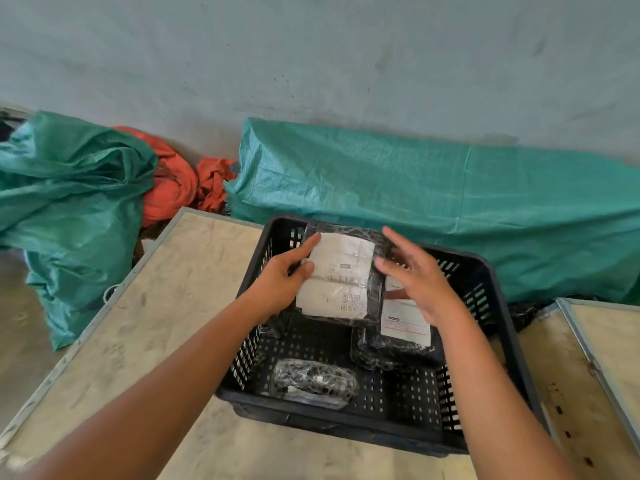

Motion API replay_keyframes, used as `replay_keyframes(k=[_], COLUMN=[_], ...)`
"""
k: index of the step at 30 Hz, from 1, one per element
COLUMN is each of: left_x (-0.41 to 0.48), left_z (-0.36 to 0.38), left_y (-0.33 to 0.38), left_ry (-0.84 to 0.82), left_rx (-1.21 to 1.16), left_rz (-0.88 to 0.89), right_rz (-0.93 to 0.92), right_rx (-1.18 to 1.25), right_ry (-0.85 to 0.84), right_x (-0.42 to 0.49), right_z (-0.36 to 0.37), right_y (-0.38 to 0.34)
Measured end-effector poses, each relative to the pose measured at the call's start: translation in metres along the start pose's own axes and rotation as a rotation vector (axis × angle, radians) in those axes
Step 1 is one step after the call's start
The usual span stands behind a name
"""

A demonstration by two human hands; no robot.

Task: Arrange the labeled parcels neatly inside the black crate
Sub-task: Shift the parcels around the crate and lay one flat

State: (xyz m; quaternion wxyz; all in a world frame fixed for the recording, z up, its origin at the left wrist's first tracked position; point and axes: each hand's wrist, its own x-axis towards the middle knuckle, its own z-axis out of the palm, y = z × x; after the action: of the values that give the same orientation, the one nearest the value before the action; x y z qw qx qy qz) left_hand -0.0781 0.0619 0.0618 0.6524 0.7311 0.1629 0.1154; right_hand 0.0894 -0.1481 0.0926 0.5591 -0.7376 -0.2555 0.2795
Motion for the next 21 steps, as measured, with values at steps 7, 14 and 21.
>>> replay_keyframes(k=[7,14,21], left_x=[0.022,0.032,0.054], left_z=[0.006,0.037,0.049], left_y=[-0.028,-0.053,-0.089], left_ry=[-0.198,-0.33,-0.13], left_rx=[0.231,0.59,0.465], left_rz=[-0.355,-0.453,-0.655], right_rz=[0.119,0.298,0.371], right_rx=[-0.322,-0.353,-0.465], right_ry=[-0.045,-0.064,-0.062], right_x=[0.014,0.033,0.042], right_z=[0.043,0.072,0.085], right_y=[0.051,0.079,0.116])
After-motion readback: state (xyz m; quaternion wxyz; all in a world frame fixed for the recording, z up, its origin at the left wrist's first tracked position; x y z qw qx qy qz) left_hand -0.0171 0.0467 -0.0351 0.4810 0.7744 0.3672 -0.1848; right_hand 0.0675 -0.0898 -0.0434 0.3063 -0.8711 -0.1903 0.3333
